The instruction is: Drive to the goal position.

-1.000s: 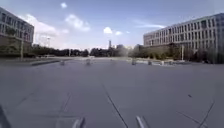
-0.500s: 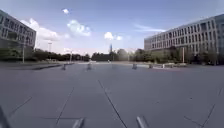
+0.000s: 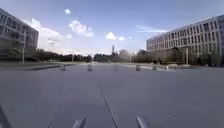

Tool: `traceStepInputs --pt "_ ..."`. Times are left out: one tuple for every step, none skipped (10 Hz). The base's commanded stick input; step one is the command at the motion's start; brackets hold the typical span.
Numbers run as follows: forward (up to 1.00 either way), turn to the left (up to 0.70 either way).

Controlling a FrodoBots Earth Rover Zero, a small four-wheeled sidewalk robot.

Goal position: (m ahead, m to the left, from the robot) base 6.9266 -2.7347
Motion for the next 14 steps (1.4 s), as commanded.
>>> traceStepInputs --pt "1.00 0.00" --pt "1.00 0.00" --pt "1.00 0.00" --pt "1.00 0.00" --pt "1.00 0.00" --pt "1.00 0.00" --pt "0.61 0.00" --pt "0.00 0.00" --pt "0.00 0.00" --pt "0.19 0.00" --pt "1.00 0.00" --pt "1.00 0.00" --pt "0.50 0.00" --pt "0.00 0.00"
